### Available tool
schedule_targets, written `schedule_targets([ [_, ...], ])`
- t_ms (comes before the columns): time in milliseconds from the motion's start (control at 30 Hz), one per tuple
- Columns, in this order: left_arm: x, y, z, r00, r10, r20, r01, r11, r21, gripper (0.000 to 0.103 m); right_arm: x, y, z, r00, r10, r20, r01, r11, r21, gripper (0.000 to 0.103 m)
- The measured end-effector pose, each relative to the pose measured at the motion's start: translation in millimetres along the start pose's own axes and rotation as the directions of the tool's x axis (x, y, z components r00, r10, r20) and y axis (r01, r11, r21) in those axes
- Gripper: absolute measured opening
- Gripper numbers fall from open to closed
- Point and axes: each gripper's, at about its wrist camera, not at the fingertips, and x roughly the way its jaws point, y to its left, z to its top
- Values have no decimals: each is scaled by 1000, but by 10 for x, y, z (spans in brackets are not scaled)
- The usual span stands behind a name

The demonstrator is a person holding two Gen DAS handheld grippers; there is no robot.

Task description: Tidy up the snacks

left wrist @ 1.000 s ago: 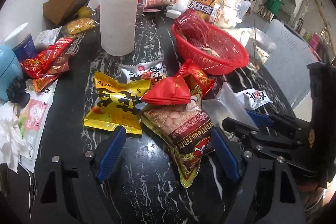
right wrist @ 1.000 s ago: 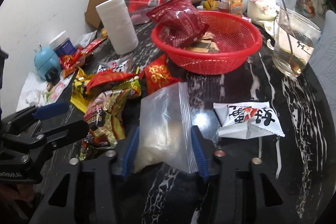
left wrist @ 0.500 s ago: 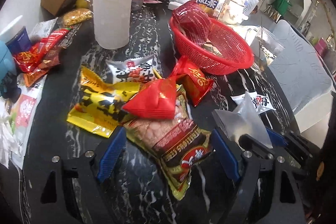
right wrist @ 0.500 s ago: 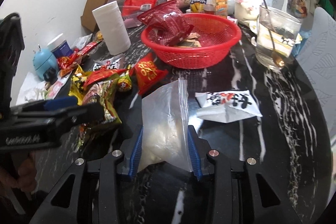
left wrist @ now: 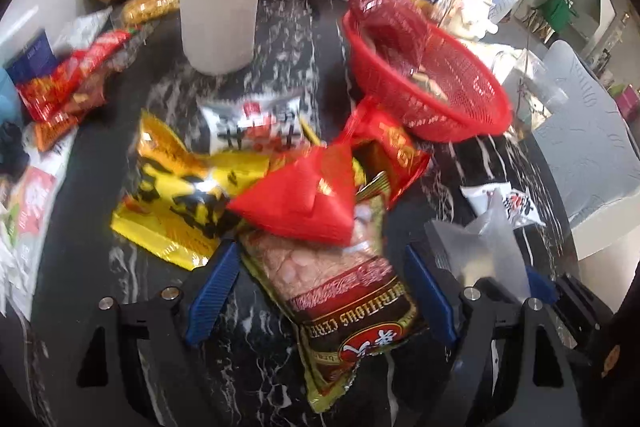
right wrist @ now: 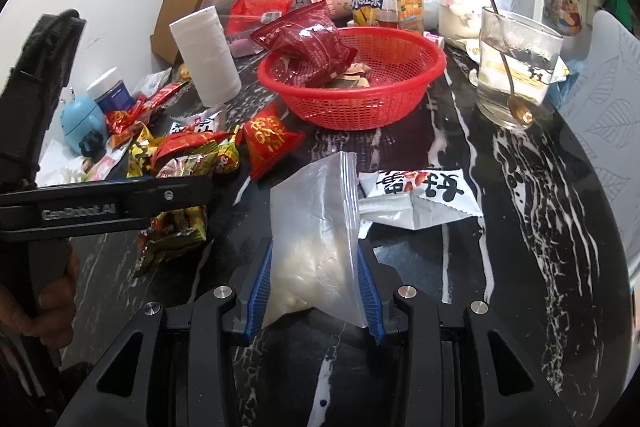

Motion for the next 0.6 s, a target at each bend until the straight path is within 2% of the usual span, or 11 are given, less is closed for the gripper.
schedule_targets([
  [133, -15, -1, -50, 1000, -27, 13, 27, 1000, 10, 81, 18, 1, 5, 1000, 18, -6, -18, 1000, 11, 40],
  [167, -23, 4, -63, 999, -28, 20, 28, 1000, 13, 77, 20, 7, 9, 1000, 18, -6, -18, 1000, 12, 40],
  [233, -51, 22, -94, 998, -46, 32, 46, 999, 7, 62, 24, 26, 11, 1000, 15, -7, -15, 1000, 10, 40],
  [333, -96, 12, -152, 997, -70, 37, 69, 997, 30, 53, 4, 45, -13, 999, 37, -11, -37, 999, 17, 40],
  [600, -282, 76, -400, 994, -108, 16, 108, 993, 42, 53, -39, 137, -103, 998, 62, -30, -62, 998, 10, 40],
])
